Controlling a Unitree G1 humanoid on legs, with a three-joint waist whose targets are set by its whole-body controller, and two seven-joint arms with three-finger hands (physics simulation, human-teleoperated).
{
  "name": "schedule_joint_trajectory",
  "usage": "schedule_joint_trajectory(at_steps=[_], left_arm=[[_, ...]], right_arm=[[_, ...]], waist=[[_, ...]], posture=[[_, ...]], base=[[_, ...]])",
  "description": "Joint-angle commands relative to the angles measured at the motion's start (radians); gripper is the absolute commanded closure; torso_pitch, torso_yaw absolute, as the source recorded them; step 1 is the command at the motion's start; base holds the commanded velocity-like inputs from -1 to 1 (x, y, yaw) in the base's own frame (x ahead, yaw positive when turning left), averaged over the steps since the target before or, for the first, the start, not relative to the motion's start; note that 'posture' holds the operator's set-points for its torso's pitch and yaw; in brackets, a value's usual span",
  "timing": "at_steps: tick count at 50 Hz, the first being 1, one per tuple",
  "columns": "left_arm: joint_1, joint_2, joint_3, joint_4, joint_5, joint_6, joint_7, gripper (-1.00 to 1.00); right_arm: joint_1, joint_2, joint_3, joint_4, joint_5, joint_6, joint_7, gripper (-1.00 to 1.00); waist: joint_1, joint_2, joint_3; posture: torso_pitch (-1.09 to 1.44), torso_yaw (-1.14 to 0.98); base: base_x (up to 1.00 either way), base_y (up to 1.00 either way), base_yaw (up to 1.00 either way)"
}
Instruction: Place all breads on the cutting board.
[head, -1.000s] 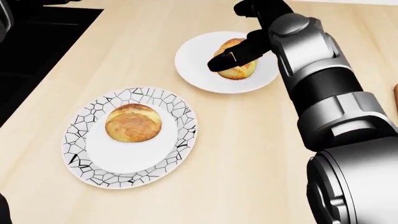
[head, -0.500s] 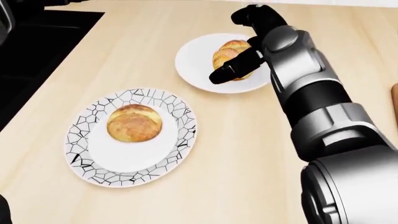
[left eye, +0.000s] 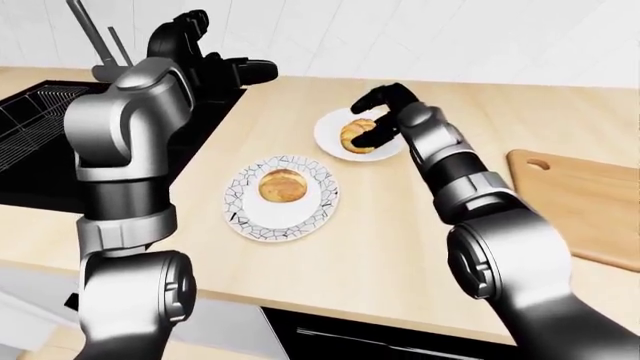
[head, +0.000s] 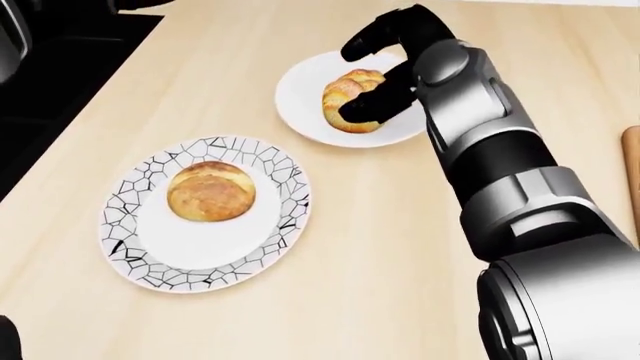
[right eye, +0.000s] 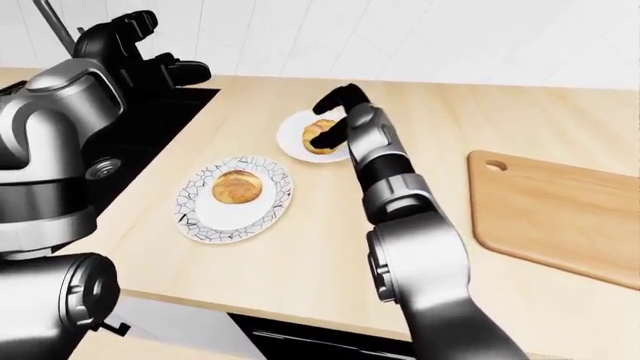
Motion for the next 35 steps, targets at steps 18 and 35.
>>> schedule_joint_trajectory(at_steps=[18,35], left_arm=[[-0.019,0.014,0.012,-0.048,-0.007,-0.03,0.0,-1.0],[0.158,0.041,-0.001,-0.271,0.01,0.071,-0.084,-1.0]], right_arm=[[-0.134,-0.003,-0.116,0.013,0.152,0.0,-0.155,1.0],[-0.281,-0.052,-0.081,0.019,0.208,0.06,-0.152,1.0]], waist=[[0.002,0.003,-0.032],[-0.001,0.006,-0.025]], posture=[[0.0,0.0],[0.0,0.0]], base=[[0.0,0.0,0.0],[0.0,0.0,0.0]])
